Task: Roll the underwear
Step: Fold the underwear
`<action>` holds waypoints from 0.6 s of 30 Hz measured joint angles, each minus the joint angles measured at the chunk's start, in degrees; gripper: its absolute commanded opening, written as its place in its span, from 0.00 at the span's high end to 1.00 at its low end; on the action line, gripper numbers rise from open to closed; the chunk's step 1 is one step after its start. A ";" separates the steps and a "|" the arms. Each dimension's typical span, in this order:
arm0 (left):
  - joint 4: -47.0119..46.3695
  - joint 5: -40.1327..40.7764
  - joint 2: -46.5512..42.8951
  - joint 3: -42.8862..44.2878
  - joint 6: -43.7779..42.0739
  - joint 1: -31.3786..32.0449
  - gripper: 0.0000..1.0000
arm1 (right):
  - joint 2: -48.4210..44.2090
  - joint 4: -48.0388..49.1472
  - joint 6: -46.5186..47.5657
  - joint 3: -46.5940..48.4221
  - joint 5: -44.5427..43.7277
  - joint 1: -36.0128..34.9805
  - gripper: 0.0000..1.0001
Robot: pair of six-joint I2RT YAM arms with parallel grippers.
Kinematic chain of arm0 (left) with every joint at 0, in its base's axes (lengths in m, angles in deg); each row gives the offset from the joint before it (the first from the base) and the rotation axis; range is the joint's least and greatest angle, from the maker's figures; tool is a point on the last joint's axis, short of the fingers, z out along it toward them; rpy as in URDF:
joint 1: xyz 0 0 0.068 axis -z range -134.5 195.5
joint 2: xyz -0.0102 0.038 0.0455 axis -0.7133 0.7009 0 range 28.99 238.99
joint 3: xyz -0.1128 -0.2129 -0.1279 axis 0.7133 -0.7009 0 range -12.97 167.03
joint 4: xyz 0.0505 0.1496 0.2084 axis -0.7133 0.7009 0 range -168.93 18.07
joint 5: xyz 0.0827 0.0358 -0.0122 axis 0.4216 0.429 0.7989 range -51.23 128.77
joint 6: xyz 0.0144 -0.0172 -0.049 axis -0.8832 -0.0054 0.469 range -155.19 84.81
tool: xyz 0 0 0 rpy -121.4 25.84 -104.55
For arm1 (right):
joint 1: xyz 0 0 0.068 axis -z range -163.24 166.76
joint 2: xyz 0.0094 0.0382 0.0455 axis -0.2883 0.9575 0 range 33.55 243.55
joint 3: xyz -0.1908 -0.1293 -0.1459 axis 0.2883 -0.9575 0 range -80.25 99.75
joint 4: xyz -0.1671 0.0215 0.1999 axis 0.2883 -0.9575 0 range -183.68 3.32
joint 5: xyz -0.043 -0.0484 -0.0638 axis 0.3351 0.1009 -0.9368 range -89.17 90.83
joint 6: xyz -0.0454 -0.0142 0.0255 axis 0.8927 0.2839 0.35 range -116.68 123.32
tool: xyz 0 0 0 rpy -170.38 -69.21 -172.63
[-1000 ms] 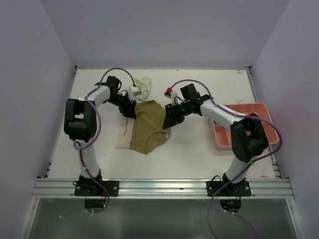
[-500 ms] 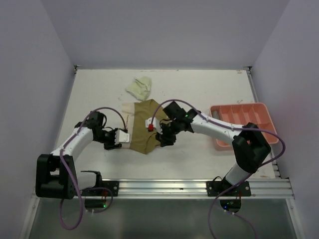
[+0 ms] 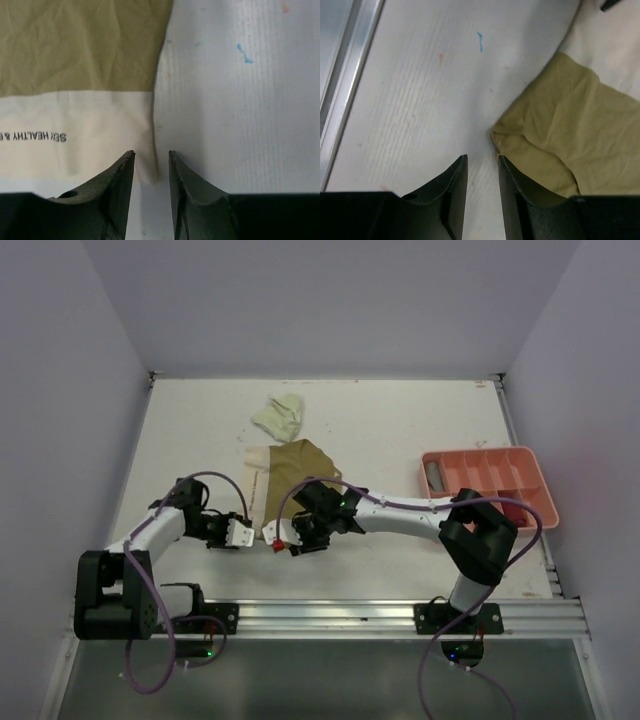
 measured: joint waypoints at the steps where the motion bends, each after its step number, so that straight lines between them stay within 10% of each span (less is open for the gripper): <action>1: 0.87 -0.85 1.57 0.98 0.00 -1.40 0.62 | 0.11 0.70 0.17 0.00 -0.35 -1.11 0.66; 18: 5.49 -3.54 7.50 6.12 -2.62 -12.35 0.59 | 4.20 14.73 3.43 -4.70 -7.93 -5.90 0.68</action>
